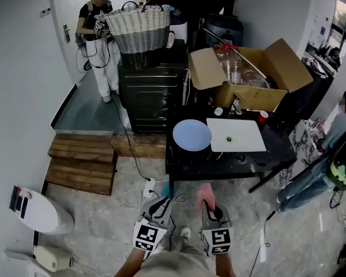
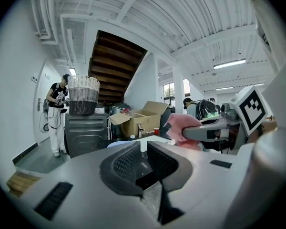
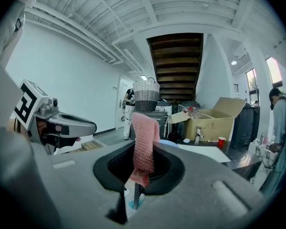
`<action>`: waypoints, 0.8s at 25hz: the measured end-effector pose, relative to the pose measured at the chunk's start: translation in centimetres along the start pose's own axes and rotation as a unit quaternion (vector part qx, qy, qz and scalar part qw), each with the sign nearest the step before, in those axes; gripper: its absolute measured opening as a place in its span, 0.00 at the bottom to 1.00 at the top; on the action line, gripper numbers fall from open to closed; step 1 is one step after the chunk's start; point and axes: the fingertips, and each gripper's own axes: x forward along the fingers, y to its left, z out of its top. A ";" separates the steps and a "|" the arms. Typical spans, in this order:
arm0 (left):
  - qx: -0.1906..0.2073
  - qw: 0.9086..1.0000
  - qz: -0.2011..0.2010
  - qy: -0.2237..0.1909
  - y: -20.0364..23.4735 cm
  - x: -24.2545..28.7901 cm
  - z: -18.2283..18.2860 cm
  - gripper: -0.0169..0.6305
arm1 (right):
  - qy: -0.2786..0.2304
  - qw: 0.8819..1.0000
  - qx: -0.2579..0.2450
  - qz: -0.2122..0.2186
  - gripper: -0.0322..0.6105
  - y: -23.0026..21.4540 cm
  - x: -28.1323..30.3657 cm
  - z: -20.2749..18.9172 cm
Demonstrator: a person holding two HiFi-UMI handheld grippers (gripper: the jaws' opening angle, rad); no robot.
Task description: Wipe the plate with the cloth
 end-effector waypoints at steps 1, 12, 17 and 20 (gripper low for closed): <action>0.000 1.000 0.002 0.002 0.1 0.7 0.1 0.09 | -0.001 1.000 0.000 0.002 0.09 -0.7 0.5 0.1; 0.003 1.000 0.025 -0.008 0.4 8.4 2.9 0.09 | -0.003 1.000 0.015 0.027 0.09 -7.6 5.5 0.8; 0.004 0.999 0.038 -0.007 0.5 11.7 4.2 0.09 | -0.007 0.999 0.019 0.037 0.09 -10.8 7.3 1.2; 0.008 0.999 0.043 -0.008 0.3 13.2 4.9 0.09 | -0.009 0.999 0.019 0.043 0.09 -12.3 8.2 1.5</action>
